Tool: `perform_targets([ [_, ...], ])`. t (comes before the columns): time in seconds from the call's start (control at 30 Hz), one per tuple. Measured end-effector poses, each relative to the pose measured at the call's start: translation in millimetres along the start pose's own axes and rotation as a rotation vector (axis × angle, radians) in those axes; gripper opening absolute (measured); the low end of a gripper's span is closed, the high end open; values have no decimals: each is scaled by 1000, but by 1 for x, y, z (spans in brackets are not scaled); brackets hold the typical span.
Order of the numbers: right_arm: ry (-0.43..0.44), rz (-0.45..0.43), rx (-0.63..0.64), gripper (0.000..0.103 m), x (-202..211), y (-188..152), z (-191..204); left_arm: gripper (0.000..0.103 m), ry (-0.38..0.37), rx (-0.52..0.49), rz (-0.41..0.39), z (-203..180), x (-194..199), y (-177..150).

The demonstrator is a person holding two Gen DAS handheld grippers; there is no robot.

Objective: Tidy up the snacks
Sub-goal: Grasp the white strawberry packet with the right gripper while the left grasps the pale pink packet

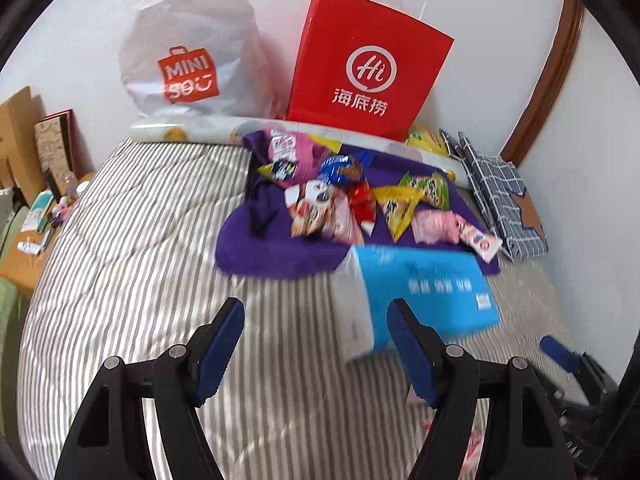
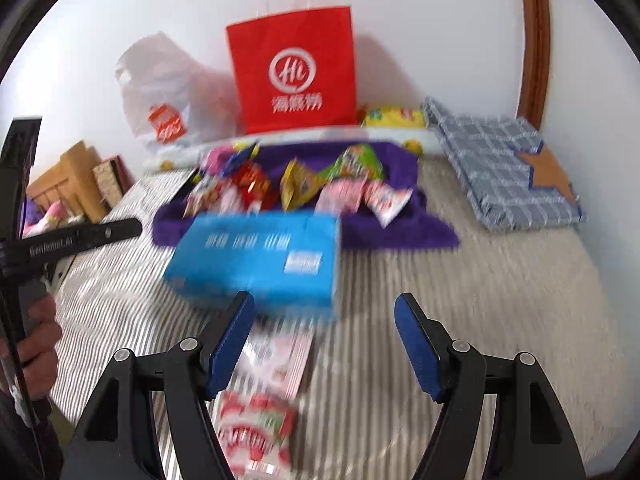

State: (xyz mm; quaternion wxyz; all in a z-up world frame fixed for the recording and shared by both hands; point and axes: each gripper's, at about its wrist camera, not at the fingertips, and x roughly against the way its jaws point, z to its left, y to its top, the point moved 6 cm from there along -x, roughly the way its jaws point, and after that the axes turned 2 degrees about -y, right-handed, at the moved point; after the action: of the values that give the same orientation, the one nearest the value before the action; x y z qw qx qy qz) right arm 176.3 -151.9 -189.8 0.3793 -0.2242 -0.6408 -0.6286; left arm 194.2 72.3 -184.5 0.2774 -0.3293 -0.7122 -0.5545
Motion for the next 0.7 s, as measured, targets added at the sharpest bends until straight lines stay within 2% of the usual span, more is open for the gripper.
perform_targets([
  [0.13,57,58,-22,72,-1,-31,8,72,9,-5,4,2,13,-17],
  [0.33,72,116,-22,72,-13,-60,22,72,14,-31,23,1,17,-38],
  [0.5,54,166,16,73,-26,-79,33,72,-20,-2,52,3,8,-47],
  [0.6,6,137,63,72,-26,-84,37,72,-27,-1,69,3,2,-52],
  [0.63,-22,131,92,72,-26,-86,40,72,-28,-2,74,3,1,-54],
  [0.7,-42,113,118,57,-24,-86,42,72,-32,-2,82,2,-2,-57],
])
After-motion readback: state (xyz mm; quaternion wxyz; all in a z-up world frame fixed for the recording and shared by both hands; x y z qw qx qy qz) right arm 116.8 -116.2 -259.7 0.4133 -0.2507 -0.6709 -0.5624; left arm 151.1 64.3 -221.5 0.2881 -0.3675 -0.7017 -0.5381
